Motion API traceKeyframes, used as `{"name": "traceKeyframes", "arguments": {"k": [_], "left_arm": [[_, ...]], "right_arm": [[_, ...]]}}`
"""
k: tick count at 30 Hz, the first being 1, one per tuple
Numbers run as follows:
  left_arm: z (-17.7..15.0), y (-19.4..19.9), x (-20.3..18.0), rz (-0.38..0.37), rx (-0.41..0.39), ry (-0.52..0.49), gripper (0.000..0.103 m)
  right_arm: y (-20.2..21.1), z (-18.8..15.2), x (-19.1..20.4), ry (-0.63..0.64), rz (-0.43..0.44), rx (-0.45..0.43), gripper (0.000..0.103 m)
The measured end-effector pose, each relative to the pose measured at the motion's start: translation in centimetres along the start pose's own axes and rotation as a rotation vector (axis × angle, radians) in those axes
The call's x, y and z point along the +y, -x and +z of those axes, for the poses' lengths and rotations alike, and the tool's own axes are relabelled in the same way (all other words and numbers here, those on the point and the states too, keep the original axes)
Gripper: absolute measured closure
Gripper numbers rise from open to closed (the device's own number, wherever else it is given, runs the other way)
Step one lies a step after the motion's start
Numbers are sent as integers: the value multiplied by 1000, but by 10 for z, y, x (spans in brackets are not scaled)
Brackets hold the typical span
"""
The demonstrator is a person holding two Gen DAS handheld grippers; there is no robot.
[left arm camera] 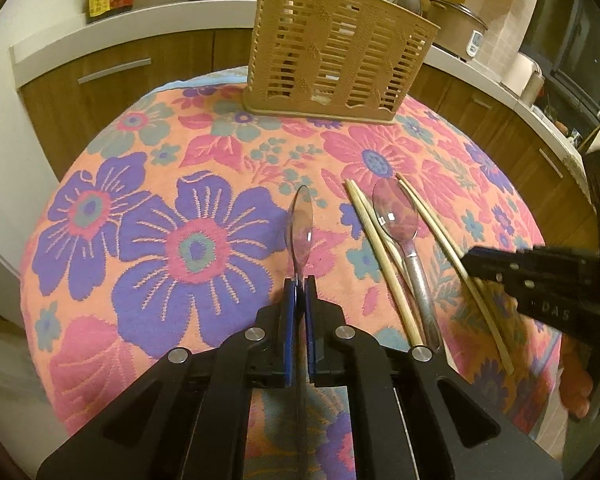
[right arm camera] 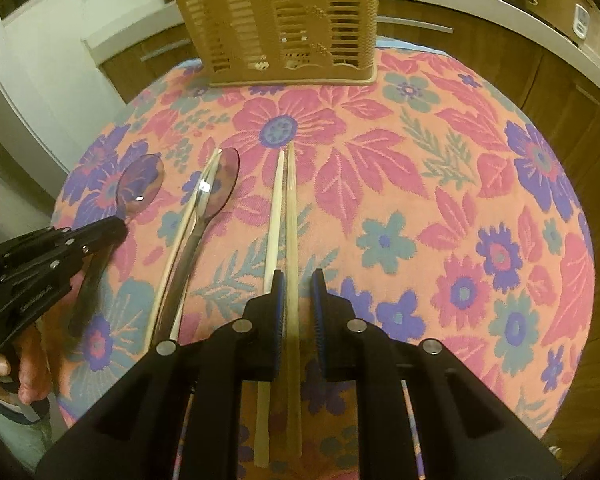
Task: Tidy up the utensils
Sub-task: 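Grasp a clear spoon with the left tool while the right tool grasps a chopstick, then lift spoon and chopstick over the tan basket and open both tools to drop them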
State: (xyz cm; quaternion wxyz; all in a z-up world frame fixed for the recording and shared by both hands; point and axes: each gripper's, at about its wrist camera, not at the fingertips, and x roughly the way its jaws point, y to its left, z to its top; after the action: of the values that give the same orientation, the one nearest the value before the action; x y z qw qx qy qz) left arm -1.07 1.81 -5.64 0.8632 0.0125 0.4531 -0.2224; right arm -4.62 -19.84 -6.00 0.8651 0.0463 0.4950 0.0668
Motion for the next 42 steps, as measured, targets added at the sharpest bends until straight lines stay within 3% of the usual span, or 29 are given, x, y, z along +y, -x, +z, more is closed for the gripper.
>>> {"name": "traceKeyframes", "arguments": {"k": [2, 5, 8, 13, 15, 17, 18, 20, 30, 42], "left_arm": [[1, 1, 2, -10, 10, -2, 89], [6, 2, 3, 7, 25, -20, 64], [11, -4, -3, 52, 47, -71, 65], [17, -15, -17, 140, 71, -147, 66], [18, -18, -23, 173, 69, -179, 79], [19, -19, -26, 179, 67, -190, 83], [19, -20, -26, 179, 63, -191, 93], [19, -17, -25, 169, 53, -178, 93], [50, 45, -22, 55, -178, -125, 93], [138, 109, -23, -35, -471, -111, 93]], "right_arm": [[-5, 12, 3, 21, -16, 42, 91], [-13, 29, 7, 53, -33, 100, 88], [-20, 41, 10, 66, -30, 130, 82], [-24, 48, 15, 78, -68, 146, 84], [-24, 48, 18, 99, -79, 137, 96], [-22, 44, 20, 104, -82, 132, 99], [-21, 42, 20, 103, -83, 128, 99], [-19, 38, 18, 98, -76, 119, 99], [41, 43, 8, 95, 9, -44, 99], [120, 115, 7, 101, 48, -327, 99]]}}
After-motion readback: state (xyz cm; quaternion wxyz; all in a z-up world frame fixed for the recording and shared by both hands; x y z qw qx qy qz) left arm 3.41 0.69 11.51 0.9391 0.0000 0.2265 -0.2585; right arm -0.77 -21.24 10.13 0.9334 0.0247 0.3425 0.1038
